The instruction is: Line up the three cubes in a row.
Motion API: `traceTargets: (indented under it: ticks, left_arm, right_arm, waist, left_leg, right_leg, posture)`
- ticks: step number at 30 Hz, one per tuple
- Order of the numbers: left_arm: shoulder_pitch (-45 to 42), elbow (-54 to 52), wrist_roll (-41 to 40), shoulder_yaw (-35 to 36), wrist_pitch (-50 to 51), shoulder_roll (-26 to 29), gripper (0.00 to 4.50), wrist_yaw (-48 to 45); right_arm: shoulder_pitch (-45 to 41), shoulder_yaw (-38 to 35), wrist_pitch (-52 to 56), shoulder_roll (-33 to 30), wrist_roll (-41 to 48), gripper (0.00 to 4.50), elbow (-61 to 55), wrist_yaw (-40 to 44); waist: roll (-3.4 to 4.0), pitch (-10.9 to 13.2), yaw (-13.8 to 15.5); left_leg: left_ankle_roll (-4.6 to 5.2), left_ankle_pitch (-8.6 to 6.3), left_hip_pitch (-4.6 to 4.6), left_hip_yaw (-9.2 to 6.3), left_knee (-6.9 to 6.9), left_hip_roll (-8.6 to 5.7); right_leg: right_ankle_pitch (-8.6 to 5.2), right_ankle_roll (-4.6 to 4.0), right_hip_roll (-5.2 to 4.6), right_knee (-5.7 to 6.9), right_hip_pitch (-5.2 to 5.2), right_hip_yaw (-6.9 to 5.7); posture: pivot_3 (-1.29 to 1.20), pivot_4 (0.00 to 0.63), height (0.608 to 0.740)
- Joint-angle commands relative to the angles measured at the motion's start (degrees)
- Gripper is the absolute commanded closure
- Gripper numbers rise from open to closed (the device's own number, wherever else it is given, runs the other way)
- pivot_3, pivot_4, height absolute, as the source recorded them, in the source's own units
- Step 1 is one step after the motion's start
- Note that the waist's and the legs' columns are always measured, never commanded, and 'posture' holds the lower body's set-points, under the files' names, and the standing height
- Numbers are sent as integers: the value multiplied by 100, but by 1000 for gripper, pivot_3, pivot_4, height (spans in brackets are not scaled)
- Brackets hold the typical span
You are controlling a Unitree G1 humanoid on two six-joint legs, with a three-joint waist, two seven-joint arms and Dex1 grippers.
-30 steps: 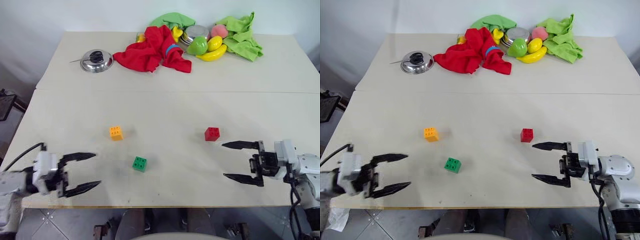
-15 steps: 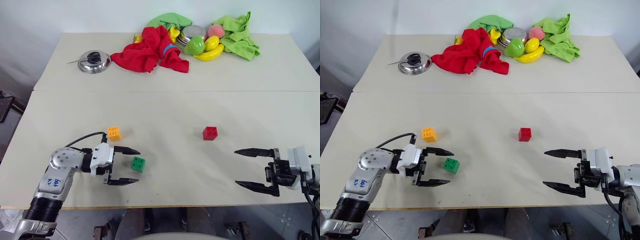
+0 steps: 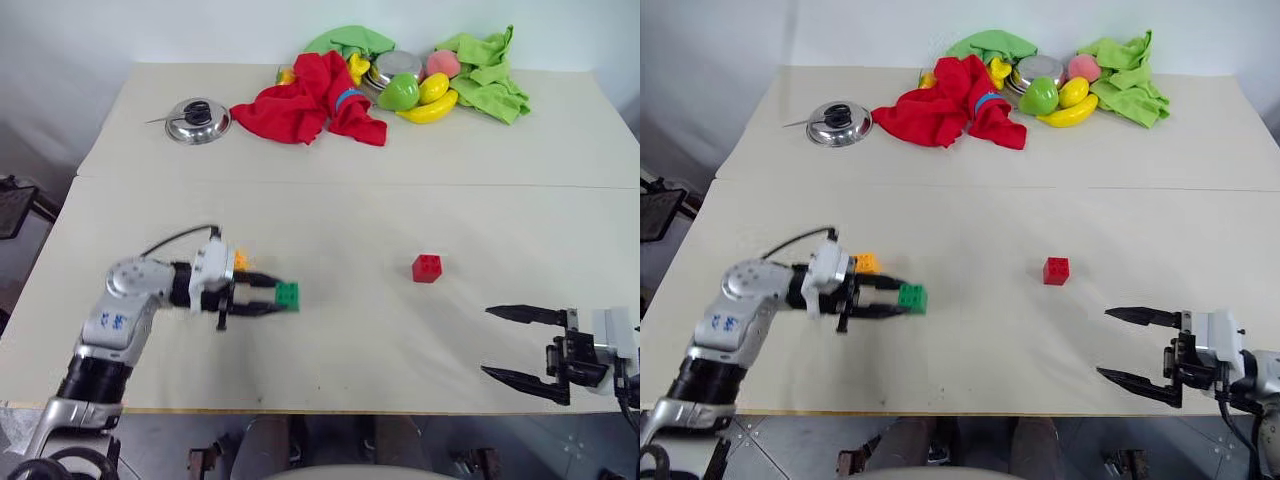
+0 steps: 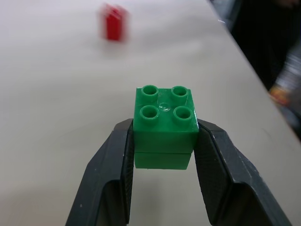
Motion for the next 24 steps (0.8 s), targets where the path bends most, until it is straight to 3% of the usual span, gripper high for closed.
traceTargets:
  ticks: [1, 6, 10, 13, 17, 24]
  left_arm:
    - [-836, -24, -370, 119, 606, -116, 3034, 117]
    - [-1776, 488, -232, -378, 1101, -628, 3034, 48]
    - [-2163, 1515, 963, -1324, 548, -1297, 3034, 513]
    - [-2312, 2083, 1452, -1603, 199, -1660, 3034, 771]
    - [-2483, 2579, 1759, -1672, -89, -2068, 3034, 1060]
    - [-2565, 2980, 1981, -1625, -454, -2248, 3034, 1040]
  right_arm:
    - [108, -432, -105, 60, 101, 0, 40, -50]
    - [70, -492, -5, 410, 176, 0, -212, -462]
    - [90, -355, 10, 742, 150, 0, -493, -717]
    - [108, -320, -7, 868, 116, 0, -607, -809]
    - [206, -351, -45, 957, 118, 0, -697, -850]
    - [331, -452, -211, 988, 103, 0, -508, -729]
  waist:
    - [-2, 1, 20]
    - [-1, -1, 34]
    - [-2, 0, 34]
    - [-5, 1, 34]
    - [-6, 2, 34]
    - [-6, 2, 42]
  left_leg:
    - [0, 0, 1, 1, 0, -2]
    - [2, 2, 2, -2, 2, -6]
    - [1, 2, 5, 1, 1, -28]
    - [0, 3, 2, 0, 0, -26]
    - [0, 3, -6, -1, 0, -23]
    - [2, 4, -5, -2, 1, -12]
  right_leg:
    - [0, 0, 0, 0, 1, 0]
    - [1, 2, 3, -3, 8, -4]
    - [2, 5, 11, -11, 14, -5]
    - [4, 9, 16, -21, 14, -5]
    - [4, 9, 16, -20, 6, -5]
    - [5, 11, 12, -20, 7, -4]
  posture:
    - [0, 150, 740]
    - [0, 150, 740]
    - [0, 150, 740]
    - [0, 150, 740]
    - [0, 150, 740]
    - [0, 150, 740]
